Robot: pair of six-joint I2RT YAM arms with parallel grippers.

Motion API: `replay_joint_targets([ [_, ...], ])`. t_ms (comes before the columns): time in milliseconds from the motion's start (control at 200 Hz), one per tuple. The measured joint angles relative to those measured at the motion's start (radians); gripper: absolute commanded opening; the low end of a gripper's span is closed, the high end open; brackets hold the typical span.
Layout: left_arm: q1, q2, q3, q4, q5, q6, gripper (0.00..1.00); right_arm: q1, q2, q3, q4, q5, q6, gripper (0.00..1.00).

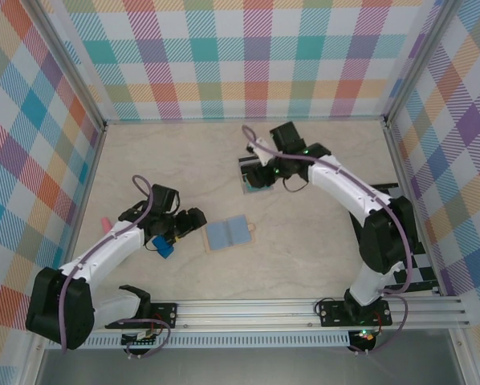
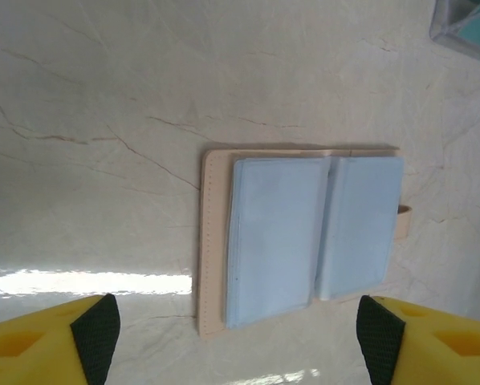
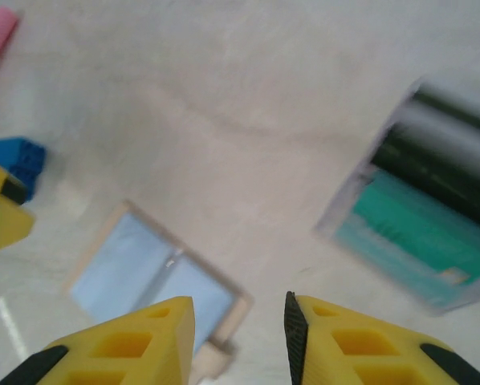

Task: Take the credit cards out of the card holder

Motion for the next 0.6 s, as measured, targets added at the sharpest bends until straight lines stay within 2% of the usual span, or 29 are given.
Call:
replay_joint_targets([
  [140, 0.000, 0.058, -0.024, 0.068, 0.053, -0.055, 0.55, 0.057, -0.005, -0.163, 0.057, -0.011, 0.198, 0.36],
  [385, -0.015, 0.148, -0.027, 0.130, 0.086, -0.085, 0.48, 0.080, 0.010, -0.263, 0.132, -0.005, 0.504, 0.39],
  [520, -0.032, 0.203, -0.018, 0.143, 0.092, -0.086, 0.46, 0.110, 0.053, -0.273, 0.160, 0.003, 0.607, 0.40],
  [600, -0.044, 0.231, -0.010, 0.152, 0.092, -0.087, 0.40, 0.128, 0.083, -0.273, 0.169, 0.015, 0.649, 0.41],
])
